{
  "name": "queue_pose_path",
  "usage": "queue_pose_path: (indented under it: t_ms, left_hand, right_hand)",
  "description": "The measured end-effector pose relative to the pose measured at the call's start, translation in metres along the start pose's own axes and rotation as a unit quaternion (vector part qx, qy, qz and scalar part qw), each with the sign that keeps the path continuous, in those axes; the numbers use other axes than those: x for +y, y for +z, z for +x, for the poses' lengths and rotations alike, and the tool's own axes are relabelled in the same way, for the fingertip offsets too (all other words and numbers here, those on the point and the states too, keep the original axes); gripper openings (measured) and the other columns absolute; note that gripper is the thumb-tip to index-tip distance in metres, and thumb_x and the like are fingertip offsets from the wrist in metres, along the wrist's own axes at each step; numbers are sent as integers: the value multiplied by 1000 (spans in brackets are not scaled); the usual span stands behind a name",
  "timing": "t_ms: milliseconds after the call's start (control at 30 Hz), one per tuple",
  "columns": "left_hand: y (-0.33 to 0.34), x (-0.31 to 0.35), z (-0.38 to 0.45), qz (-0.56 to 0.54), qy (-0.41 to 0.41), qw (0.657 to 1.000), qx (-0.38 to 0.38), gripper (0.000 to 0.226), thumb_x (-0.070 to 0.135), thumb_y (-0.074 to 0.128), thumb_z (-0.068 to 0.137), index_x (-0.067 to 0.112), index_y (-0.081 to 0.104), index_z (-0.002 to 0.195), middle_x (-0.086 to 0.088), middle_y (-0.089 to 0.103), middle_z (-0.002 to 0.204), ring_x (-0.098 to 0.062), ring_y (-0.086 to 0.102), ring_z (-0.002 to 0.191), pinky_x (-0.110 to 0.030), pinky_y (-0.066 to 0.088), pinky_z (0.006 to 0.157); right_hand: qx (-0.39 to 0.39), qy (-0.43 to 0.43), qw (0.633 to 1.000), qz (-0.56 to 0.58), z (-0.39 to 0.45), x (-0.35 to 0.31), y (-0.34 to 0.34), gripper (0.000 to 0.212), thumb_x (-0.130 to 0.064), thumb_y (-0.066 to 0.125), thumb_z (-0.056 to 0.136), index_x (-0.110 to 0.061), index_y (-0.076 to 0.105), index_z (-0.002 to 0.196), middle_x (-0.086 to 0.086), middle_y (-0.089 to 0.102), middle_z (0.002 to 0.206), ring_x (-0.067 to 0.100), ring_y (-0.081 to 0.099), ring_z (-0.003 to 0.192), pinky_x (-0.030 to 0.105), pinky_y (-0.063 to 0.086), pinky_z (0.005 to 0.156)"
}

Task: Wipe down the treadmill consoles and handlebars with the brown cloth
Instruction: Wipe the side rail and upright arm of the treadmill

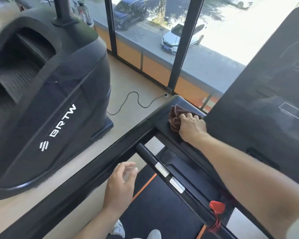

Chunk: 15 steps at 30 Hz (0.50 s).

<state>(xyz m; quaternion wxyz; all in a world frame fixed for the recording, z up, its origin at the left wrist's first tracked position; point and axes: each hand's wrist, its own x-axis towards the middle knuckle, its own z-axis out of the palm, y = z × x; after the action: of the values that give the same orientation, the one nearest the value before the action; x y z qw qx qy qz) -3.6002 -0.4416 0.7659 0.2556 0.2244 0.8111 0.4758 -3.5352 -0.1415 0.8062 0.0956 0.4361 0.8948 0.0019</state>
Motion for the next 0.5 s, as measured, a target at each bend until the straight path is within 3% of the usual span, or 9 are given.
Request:
queue_pose_path:
  t_ms: [100, 200, 267, 333, 400, 500]
  left_hand:
    - [-7, -6, 2, 7, -14, 1000, 6, 11, 28, 62, 98, 37, 66, 101, 20, 69, 108, 2, 62, 108, -22, 47, 96]
    - [-12, -9, 5, 10, -19, 1000, 3, 11, 28, 62, 98, 38, 65, 101, 19, 69, 108, 8, 60, 106, -22, 47, 97]
    - [-15, -9, 8, 13, -15, 1000, -7, 13, 26, 61, 99, 37, 65, 102, 20, 69, 107, 10, 58, 107, -21, 46, 97]
    - [-21, -9, 14, 12, -10, 1000, -5, 16, 22, 62, 98, 37, 66, 102, 20, 69, 107, 9, 58, 107, -20, 45, 96]
    - [-28, -9, 21, 7, -5, 1000, 6, 18, 19, 63, 98, 35, 67, 101, 19, 69, 106, 7, 60, 105, -19, 46, 95]
    - [-36, -6, 31, 18, 4, 1000, 6, 17, 20, 63, 97, 35, 68, 102, 22, 69, 106, 9, 61, 104, -17, 46, 92]
  right_hand:
    - [89, 1, 996, 9, 33, 7, -29, 41, -20, 59, 92, -16, 53, 133, 13, 60, 122, 36, 59, 110, 40, 40, 80]
    - [183, 5, 983, 11, 56, 13, -45, 53, -18, 65, 89, -14, 50, 139, 17, 54, 128, 42, 54, 115, 48, 42, 97]
    - [142, 20, 990, -18, 69, 20, -35, 60, -11, 59, 91, -17, 42, 148, 19, 45, 145, 47, 45, 129, 56, 33, 114]
    - [30, 54, 996, -61, 76, 26, -12, 70, -12, 57, 93, -23, 29, 157, 16, 30, 162, 48, 32, 143, 56, 21, 122]
    - [-54, 69, 993, -82, 76, 30, 3, 77, -17, 57, 94, -24, 20, 161, 17, 27, 164, 45, 34, 144, 50, 23, 121]
    - [-69, 75, 993, -59, 74, 30, -3, 77, -21, 60, 92, -20, 23, 160, 20, 40, 154, 40, 47, 135, 46, 33, 113]
